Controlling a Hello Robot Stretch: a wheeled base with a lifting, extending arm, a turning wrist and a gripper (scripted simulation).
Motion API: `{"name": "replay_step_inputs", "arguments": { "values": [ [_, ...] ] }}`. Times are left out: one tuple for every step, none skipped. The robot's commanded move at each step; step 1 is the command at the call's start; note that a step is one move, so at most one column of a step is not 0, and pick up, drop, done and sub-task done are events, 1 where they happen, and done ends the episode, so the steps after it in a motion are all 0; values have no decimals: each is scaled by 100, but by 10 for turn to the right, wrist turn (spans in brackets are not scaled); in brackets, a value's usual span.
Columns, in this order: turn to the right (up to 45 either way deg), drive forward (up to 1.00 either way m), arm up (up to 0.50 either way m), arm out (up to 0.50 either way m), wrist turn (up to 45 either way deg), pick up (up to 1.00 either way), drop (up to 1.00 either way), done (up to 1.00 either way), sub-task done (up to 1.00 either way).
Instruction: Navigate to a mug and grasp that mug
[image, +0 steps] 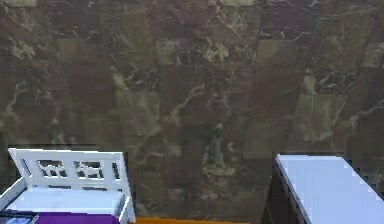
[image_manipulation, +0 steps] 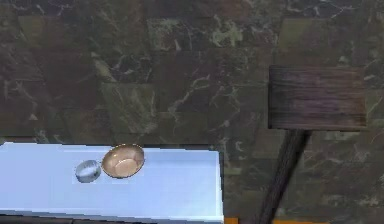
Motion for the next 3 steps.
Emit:
{"name": "replay_step_inputs", "arguments": {
  "values": [
    [-270, 0, 0, 0, 0, 0, 0, 0, 0],
    [0, 0, 50, 0, 0, 0, 0, 0, 0],
    [0, 0, 30, 0, 0, 0, 0, 0, 0]
  ]
}}
